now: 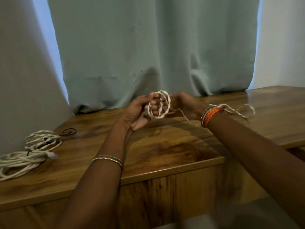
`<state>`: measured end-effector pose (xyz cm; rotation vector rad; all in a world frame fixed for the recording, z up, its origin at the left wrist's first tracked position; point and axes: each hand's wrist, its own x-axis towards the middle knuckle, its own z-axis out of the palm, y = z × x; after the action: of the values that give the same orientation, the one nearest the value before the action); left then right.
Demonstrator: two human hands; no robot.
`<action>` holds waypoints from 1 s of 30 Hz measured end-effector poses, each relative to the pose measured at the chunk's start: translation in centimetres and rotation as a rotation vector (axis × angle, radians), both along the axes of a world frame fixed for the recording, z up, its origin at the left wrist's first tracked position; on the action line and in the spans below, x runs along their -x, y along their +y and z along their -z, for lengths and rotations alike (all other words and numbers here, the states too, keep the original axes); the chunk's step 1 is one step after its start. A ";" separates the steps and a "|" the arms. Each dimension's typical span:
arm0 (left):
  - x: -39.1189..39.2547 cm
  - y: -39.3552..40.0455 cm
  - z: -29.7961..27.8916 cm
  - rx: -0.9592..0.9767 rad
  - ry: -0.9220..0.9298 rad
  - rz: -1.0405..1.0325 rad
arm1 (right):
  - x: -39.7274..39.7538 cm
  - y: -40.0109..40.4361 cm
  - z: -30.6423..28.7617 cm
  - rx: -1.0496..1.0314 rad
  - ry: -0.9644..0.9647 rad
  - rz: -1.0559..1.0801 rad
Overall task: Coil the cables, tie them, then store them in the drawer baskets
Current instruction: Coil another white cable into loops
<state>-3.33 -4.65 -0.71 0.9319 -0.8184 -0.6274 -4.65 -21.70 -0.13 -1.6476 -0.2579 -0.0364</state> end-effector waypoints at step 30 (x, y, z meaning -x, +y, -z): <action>2.9 -2.3 0.1 -0.268 0.003 0.094 | -3.4 -2.4 3.5 1.301 -0.540 0.851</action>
<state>-6.26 -6.90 -0.83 1.1399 -0.7910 -0.8340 -1.24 -24.09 -3.66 -2.9114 0.0891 -1.1797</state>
